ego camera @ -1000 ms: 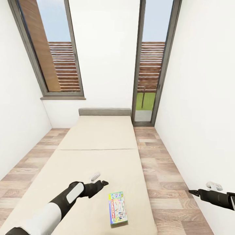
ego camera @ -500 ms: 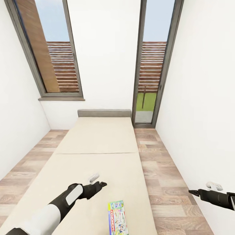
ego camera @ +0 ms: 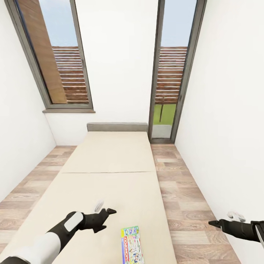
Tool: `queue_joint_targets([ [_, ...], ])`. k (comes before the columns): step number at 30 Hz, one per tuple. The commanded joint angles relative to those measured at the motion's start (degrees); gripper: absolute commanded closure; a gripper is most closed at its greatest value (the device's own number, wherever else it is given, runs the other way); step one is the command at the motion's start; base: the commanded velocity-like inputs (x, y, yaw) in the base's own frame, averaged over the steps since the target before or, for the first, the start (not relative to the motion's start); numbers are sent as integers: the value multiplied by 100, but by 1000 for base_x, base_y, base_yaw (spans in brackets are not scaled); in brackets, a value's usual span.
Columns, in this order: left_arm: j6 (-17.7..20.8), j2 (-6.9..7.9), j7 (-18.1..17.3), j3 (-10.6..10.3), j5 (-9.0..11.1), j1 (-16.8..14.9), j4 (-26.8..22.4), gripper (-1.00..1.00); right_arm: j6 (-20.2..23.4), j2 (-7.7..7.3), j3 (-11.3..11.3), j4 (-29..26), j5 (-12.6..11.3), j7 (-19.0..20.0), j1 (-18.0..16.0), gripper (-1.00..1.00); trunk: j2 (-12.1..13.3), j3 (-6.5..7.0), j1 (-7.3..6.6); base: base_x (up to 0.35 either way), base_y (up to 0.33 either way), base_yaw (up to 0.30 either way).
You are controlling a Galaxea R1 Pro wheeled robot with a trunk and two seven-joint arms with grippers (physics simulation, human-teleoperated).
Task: Put all the toys in the child's room - the three board games (two on the bed and one on the table), the two jigsaw puzzles on the table, and the tennis ball on the table - inside the toy box on the table in the child's room.
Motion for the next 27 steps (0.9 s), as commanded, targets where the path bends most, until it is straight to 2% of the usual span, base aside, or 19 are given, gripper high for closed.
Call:
queue_joint_targets([
  [1, 27, 4, -87, -25, -18, -6, 39, -100, 31, 3, -31, 2, 54, 65, -10, -100, -53, -30, 25, 0, 0, 0],
  [6, 80, 2, -273, -49, -65, -6, 153, -100, 47, 0, -2, -141, 56, 317, -11, -100, -253, -119, 135, 0, 0, 0],
  [14, 79, 0, -273, -78, -74, -6, 181, -100, 59, 12, 9, -368, 58, 521, -1, -100, -574, -263, 311, 0, 0, 0],
  [17, -91, -12, -262, -91, -74, -6, 183, -100, 32, 10, 5, -391, 29, 608, 18, -100, -694, -317, 377, 0, 0, 0],
  [20, -265, -63, -242, -102, -76, -6, 184, -100, 6, -14, -1, -397, 33, 1085, 49, -100, -815, -371, 443, 0, 0, 0],
  [23, -303, -82, -238, -99, -78, -6, 184, -100, 20, 5, 11, -402, 49, 1296, 62, -100, -935, -424, 508, 0, 0, 0],
  [27, -318, -92, -226, -99, -79, -6, 184, -100, 67, 56, 50, -408, 295, 1391, 56, -100, -1096, -496, 596, 0, 0, 0],
])
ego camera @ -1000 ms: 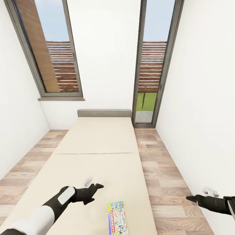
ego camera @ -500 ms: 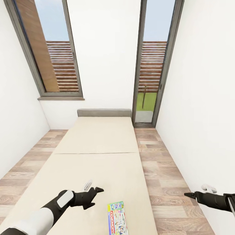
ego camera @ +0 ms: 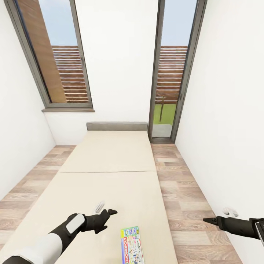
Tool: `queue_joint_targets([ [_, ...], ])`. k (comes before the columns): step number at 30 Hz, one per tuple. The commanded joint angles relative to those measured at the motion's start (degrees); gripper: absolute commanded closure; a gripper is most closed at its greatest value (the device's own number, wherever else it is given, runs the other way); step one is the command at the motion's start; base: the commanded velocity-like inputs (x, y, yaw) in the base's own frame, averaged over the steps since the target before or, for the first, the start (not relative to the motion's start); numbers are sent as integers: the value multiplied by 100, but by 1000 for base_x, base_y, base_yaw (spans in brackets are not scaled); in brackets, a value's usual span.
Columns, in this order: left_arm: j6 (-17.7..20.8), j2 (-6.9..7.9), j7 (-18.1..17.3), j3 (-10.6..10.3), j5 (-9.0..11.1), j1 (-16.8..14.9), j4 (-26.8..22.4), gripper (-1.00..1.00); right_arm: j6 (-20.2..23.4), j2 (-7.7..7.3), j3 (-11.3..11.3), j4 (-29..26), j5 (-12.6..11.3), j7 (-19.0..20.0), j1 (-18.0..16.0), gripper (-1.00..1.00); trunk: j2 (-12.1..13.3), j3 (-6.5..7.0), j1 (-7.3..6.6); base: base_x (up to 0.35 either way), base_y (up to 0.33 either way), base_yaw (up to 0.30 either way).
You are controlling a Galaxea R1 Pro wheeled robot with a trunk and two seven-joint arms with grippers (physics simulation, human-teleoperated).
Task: Put all the toys in the child's room - the three board games (two on the bed and one on the table), the two jigsaw puzzles on the table, and the tennis ball on the table - inside the toy box on the table in the child's room.
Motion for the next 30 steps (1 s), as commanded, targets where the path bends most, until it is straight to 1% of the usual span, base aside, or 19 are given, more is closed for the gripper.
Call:
queue_joint_targets([
  [1, 11, 5, -23, -21, 4, -5, 0, -100, 40, 5, -27, -6, 72, 45, -8, -100, -50, -27, 24, 0, 0, 0],
  [4, -11, -1, -30, -22, 8, -2, 0, -100, 42, 8, -24, -24, 126, 46, -9, -100, -170, -81, 90, 0, 0, 0],
  [5, -28, -6, -31, -21, 7, 6, 0, -100, 43, 8, -24, -29, 134, 46, -10, -100, -170, -81, 90, 0, 0, 0],
  [7, -200, -44, -55, -30, 2, 118, -5, -100, 40, 9, -23, -39, 148, 43, -10, -100, -170, -81, 90, 0, 0, 0],
  [8, -389, -66, -70, -48, -18, 208, -12, -100, 38, 9, -21, -43, 154, 41, -10, -100, -170, -81, 90, 0, 0, 0],
  [11, -666, -92, -86, -100, -106, 325, -26, -100, 36, 9, -17, -48, 162, 39, -10, -100, -170, -81, 90, -40, -20, 0],
  [18, -782, -107, -75, -98, -128, 357, -59, -100, 31, 9, -11, -50, 164, 38, -10, -100, -170, -81, 90, -209, -70, 0],
  [20, -710, -103, -69, -68, -88, 331, -77, -100, 27, 9, -8, -52, 164, 37, -10, -100, -170, -81, 90, -102, -26, 0],
  [21, -535, -87, -74, -39, -74, 300, -97, -100, 23, 9, -8, -53, 164, 39, -10, -100, -170, -81, 90, -58, -15, 0],
  [22, -133, -43, -88, 1, -85, 221, -233, -100, 19, 9, -10, -57, 164, 43, -10, -100, -210, -99, 112, -19, -5, 0],
  [26, 45, 4, -18, 20, -105, 186, -280, -100, -12, 8, 5, -59, 164, 54, -10, -100, -370, -171, 200, -9, -2, 0],
  [30, 72, 8, 121, 23, -111, 180, -275, -100, -44, 9, 16, -59, 164, 72, -10, -100, -531, -243, 288, -1, 0, 0],
])
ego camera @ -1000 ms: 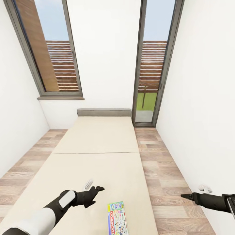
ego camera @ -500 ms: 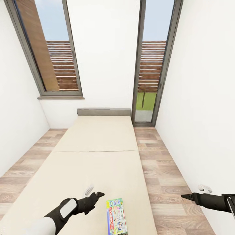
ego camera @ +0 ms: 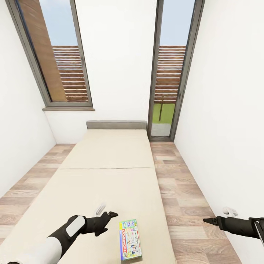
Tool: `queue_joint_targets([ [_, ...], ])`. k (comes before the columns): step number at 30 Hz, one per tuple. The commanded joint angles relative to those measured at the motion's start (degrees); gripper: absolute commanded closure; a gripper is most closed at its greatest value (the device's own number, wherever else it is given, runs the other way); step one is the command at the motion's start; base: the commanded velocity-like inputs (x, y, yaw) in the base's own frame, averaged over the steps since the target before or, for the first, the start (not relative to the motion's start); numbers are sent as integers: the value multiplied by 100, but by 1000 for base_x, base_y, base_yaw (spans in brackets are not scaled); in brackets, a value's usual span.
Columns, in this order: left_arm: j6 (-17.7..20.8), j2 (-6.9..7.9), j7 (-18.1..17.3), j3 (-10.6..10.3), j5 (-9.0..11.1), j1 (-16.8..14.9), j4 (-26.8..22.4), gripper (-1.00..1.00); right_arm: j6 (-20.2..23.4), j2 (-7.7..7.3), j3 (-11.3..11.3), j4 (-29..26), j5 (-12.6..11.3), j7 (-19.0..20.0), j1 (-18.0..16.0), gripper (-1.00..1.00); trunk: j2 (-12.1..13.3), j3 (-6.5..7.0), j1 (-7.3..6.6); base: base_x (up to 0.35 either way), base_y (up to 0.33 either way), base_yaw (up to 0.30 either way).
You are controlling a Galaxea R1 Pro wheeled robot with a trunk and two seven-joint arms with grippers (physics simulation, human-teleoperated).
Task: Put all the toys in the child's room - the three board games (two on the bed and one on the table), the two jigsaw puzzles on the table, and the tennis ball on the table - inside the toy box on the table in the child's room.
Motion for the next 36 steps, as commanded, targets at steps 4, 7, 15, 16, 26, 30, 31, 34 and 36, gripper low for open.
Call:
queue_joint_targets([
  [4, 24, -2, 29, -22, 14, -6, 10, -100, 53, 5, -22, -6, 50, 32, -8, -100, -169, -80, 90, 0, 0, 0],
  [7, 26, -3, 34, -22, 13, -6, 15, -100, 57, 5, -17, -6, 48, 27, -8, -100, -289, -134, 155, 0, 0, 0],
  [15, 26, 3, 36, -22, 12, -6, 35, -100, 57, 5, -14, -6, 48, 27, -8, -100, -610, -278, 331, 0, 0, 0],
  [16, 26, 3, 37, -22, 12, -6, 36, -100, 57, 5, -13, -6, 49, 27, -8, -100, -650, -296, 353, 0, 0, 0],
  [26, 26, -2, 41, -18, 12, -6, 46, -100, 60, 5, -13, -6, 47, 27, -8, -100, -1051, -475, 573, 0, 0, 0],
  [30, 20, -3, 62, -20, 12, -6, 46, -100, 59, 5, -10, -6, 49, 27, -8, -100, -1211, -547, 661, 0, 0, 0],
  [31, 19, -5, 82, -21, 12, -6, 47, -100, 59, 5, -9, -6, 48, 27, -8, -100, -1252, -565, 683, 0, 0, 0],
  [34, 18, -12, 177, -21, 12, -6, 47, -100, 58, 5, -10, -6, 49, 29, -8, -100, -1372, -619, 749, 0, 0, 0],
  [36, 17, -16, 214, -22, 16, -6, 47, -100, 59, 5, -12, -6, 51, 29, -8, -100, -1452, -655, 792, 0, 0, 0],
])
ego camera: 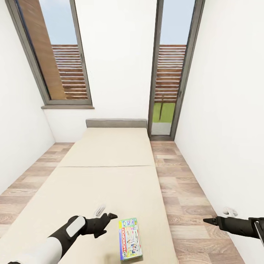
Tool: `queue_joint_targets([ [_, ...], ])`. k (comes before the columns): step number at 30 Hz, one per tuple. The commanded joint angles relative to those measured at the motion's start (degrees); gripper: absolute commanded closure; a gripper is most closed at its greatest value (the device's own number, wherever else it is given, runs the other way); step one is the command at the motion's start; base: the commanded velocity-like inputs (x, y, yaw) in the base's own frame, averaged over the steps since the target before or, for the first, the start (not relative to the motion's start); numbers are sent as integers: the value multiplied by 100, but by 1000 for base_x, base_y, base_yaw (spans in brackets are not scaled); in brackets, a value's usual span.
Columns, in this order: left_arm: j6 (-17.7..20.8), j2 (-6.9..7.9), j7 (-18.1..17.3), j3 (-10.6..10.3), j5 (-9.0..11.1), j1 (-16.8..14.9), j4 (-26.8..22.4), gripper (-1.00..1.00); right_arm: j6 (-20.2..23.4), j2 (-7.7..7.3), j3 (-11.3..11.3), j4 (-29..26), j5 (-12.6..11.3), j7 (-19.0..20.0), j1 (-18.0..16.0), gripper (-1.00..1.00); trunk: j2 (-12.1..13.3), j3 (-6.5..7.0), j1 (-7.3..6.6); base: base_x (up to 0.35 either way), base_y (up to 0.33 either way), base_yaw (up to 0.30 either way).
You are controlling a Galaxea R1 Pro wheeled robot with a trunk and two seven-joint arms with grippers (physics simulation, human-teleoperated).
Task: Put all the toys in the child's room - the three board games (two on the bed and one on the table), the two jigsaw puzzles on the table, and the tennis ball on the table - inside the toy box on the table in the child's room.
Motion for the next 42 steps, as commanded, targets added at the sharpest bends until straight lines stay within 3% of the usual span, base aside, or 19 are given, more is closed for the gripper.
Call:
queue_joint_targets([
  [1, 8, 3, -16, -22, -2, -5, 0, -100, 40, 5, -27, -6, 44, 44, -7, -100, -46, -25, 23, 0, 0, 0],
  [38, -1, 8, 7, -25, -8, -5, 0, -100, 42, 3, -30, 3, 45, 51, -12, -100, -1530, -689, 836, 0, 0, 0],
  [42, -1, 3, 6, -29, -7, -5, 0, -100, 31, -2, 142, 172, 59, 62, -41, -100, -1691, -761, 924, 0, 0, 0],
])
